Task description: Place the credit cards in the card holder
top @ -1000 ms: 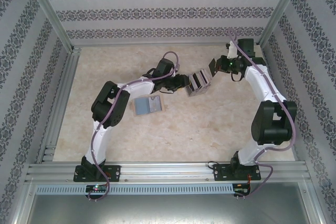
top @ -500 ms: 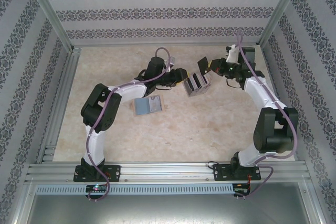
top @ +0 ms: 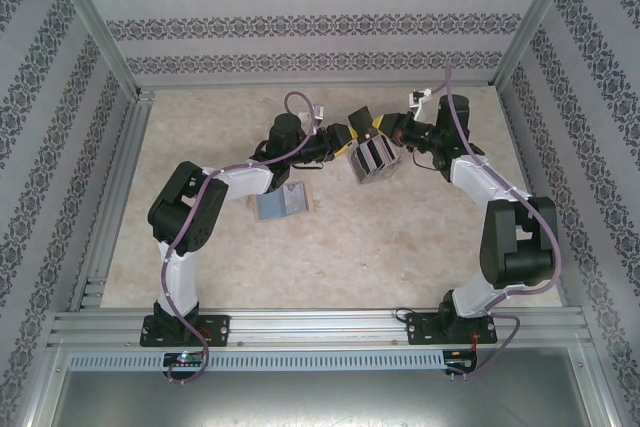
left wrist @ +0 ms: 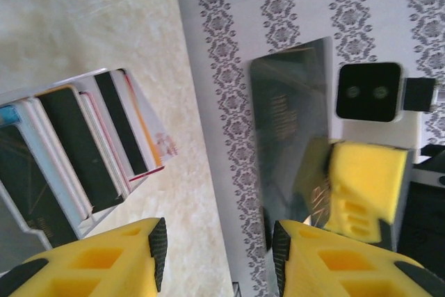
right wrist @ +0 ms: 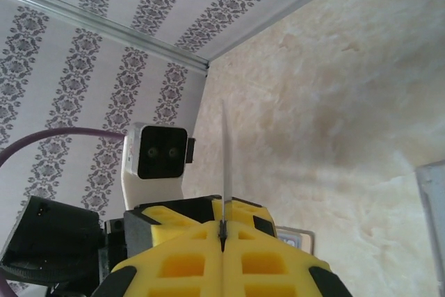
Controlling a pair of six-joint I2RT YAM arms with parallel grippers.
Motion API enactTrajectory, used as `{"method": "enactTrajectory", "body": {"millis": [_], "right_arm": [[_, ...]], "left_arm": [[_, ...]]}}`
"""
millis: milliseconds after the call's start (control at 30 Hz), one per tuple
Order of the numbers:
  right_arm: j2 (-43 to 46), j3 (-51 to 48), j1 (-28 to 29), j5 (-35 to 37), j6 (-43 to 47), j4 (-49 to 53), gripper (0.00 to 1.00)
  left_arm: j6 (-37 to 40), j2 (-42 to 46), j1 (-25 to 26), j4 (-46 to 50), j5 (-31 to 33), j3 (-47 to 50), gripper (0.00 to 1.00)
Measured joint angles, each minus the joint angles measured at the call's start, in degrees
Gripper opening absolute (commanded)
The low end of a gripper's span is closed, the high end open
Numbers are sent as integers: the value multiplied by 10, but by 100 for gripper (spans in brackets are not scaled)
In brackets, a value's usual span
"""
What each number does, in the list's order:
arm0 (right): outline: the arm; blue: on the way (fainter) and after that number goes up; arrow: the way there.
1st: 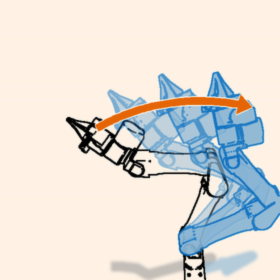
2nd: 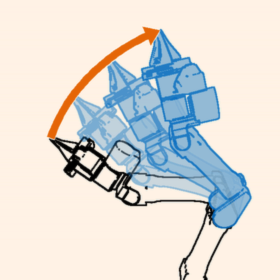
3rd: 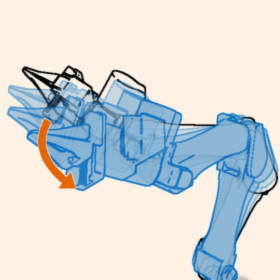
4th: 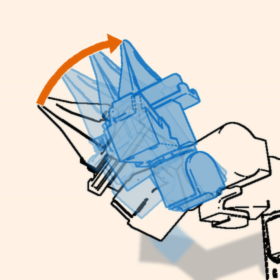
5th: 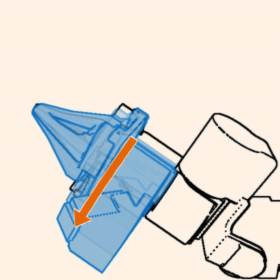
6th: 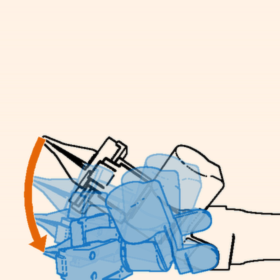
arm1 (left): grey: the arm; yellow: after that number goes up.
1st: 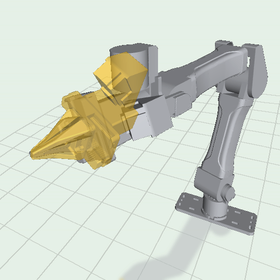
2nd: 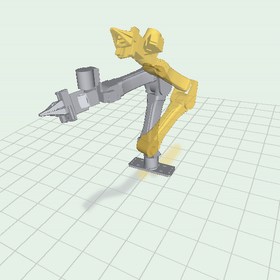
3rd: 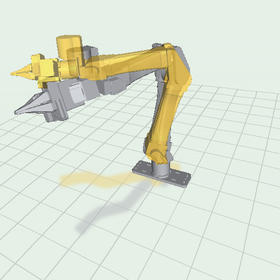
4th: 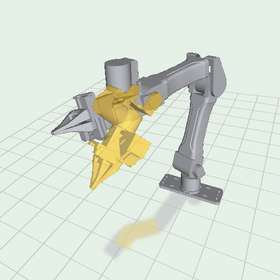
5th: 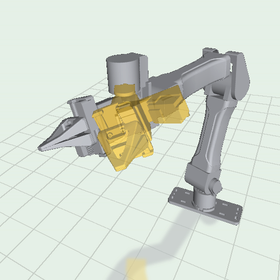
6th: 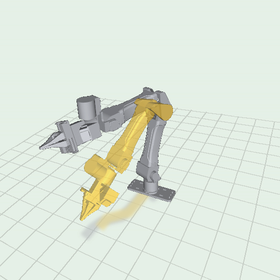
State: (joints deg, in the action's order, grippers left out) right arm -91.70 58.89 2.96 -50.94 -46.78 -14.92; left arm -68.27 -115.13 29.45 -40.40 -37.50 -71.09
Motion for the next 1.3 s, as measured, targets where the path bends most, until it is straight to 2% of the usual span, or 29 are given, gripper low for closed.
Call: {"method": "enactTrajectory", "body": {"millis": [167, 300, 400, 533, 600, 667, 767, 833, 1033, 1300], "right_arm": [[-5, -13, 3, 0, -16, -17, 3], [-11, -13, 11, -2, -31, -34, 3], [-13, -13, 21, -7, -40, -43, 4], [-19, -13, 23, -6, -43, -49, 7], [-28, -13, 21, -7, -43, -46, 11], [-29, -12, 21, -13, -39, -39, 19], [-29, 11, 18, -24, -7, 12, 31], [-30, 33, 13, -30, 25, 64, 35], [-48, 97, 2, -59, 101, 173, 36], [-72, 104, 14, -88, 123, 213, 36]], "left_arm": [[-13, 0, 0, -20, 0, 0, 44], [-19, 0, 0, -22, 0, 0, 29], [-19, 0, -2, -23, 0, 0, 26], [-22, 5, -10, -26, -3, 0, 0], [-19, 16, -11, -30, -7, 0, 0], [-18, 23, -12, -25, -9, 0, 0], [-7, 26, -16, -15, -17, 0, 0], [4, 31, -22, 1, -31, 0, 0], [19, 37, -40, 17, -81, 0, 0], [21, 37, -41, 27, -125, 0, 0]]}}
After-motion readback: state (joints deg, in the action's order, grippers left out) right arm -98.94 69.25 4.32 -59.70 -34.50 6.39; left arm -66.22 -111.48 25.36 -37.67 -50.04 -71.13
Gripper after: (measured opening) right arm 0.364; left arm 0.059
